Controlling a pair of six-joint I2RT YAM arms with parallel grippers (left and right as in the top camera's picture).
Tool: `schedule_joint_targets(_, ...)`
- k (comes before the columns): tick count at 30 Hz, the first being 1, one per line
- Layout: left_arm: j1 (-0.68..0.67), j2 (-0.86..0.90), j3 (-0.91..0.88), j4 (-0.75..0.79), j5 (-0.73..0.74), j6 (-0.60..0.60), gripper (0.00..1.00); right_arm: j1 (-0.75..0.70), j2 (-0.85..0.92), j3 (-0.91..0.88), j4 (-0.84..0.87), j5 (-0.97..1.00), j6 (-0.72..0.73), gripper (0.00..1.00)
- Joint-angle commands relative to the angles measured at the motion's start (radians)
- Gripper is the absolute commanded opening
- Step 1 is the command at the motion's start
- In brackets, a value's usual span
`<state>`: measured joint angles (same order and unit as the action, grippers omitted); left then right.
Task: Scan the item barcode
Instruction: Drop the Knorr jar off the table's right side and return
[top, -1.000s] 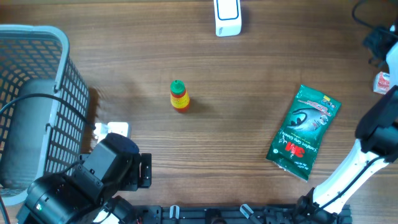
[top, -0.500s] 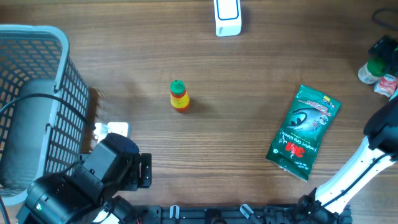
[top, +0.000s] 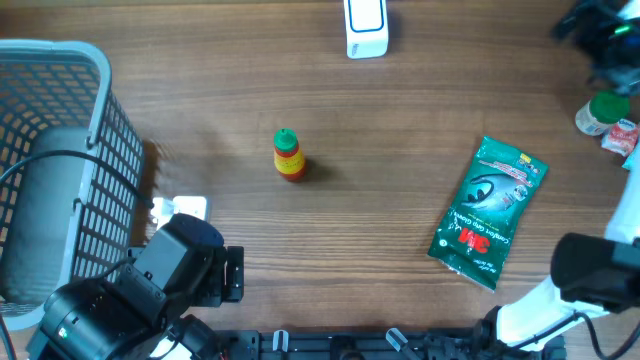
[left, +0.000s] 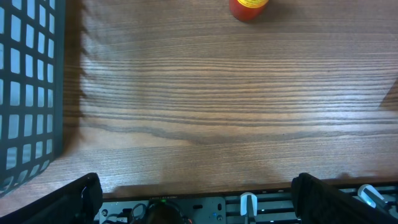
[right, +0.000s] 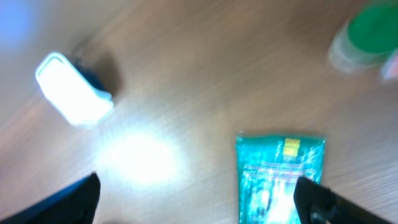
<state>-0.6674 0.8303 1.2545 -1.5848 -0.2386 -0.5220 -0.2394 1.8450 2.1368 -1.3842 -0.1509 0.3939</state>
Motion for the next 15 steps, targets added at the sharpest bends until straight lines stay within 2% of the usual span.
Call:
schedule_joint_targets(1, -0.003, -0.004, 0.002, 0.003, -0.009, -0.014, 1.0, 0.102, 0.032, -0.15, -0.075, -0.031, 0.098, 1.0)
schedule_joint_targets(5, -0.003, -0.004, 0.002, 0.003, -0.009, -0.014, 1.0, 0.214, 0.032, -0.432, 0.011, 0.002, 0.114, 1.0)
schedule_joint_targets(10, -0.003, -0.004, 0.002, 0.003, -0.009, -0.014, 1.0, 0.281, 0.033, -0.845, 0.249, 0.092, 0.278, 1.0)
schedule_joint_targets(15, -0.003, -0.004, 0.002, 0.003, -0.009, -0.014, 1.0, 0.264, 0.033, -0.989, 0.369, 0.228, 0.344, 1.0)
